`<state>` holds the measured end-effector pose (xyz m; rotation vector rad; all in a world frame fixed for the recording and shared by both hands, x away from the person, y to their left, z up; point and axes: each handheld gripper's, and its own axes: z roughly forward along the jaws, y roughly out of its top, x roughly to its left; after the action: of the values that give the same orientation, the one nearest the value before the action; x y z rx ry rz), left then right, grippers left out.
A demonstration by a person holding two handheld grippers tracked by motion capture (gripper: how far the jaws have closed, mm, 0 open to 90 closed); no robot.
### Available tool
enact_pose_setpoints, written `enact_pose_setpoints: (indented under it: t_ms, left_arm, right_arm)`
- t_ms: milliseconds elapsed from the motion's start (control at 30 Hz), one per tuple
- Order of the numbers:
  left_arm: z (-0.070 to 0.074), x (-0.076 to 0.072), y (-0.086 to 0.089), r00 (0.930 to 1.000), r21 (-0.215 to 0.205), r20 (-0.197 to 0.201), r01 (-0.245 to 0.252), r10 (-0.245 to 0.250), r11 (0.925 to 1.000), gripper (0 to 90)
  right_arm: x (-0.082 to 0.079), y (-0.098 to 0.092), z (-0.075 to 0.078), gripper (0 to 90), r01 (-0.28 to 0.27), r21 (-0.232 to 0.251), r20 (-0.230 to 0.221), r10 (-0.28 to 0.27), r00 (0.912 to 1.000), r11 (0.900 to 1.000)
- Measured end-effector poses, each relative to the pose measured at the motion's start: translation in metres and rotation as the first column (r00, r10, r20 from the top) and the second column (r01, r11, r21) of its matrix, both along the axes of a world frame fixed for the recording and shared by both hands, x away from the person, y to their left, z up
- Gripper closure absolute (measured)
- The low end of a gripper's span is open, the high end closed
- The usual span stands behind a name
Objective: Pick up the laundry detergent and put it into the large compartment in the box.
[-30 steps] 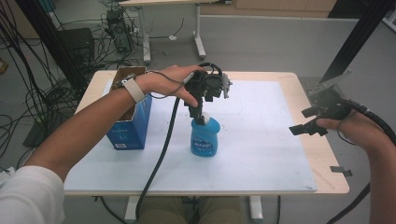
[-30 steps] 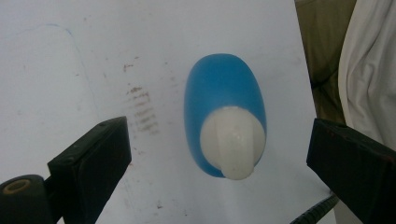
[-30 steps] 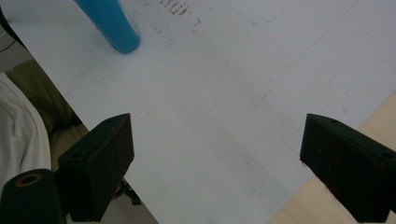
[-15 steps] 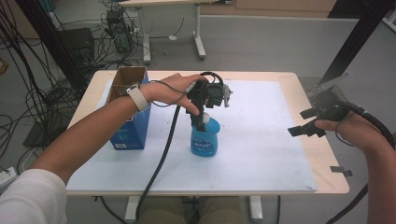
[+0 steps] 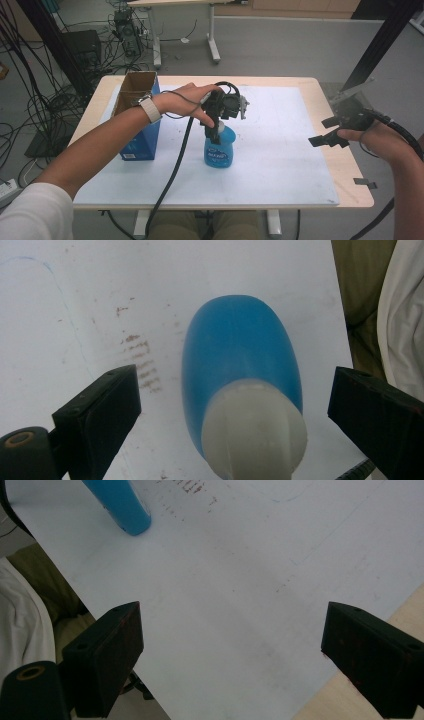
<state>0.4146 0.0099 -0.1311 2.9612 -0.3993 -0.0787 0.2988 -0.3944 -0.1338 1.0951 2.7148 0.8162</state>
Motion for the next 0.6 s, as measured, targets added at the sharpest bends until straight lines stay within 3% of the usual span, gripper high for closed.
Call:
enact_pose_setpoints:
  t_ms: [600]
  left_arm:
    - [-0.0078,0.0009,-0.0027,1.0000,0.012,-0.005,-0.001,0.001,0.9999,7.2]
  right_arm:
    - [0.0015,0.0003,-0.0003,9.7,-0.004,0.000,0.001,0.004,1.0000,1.000]
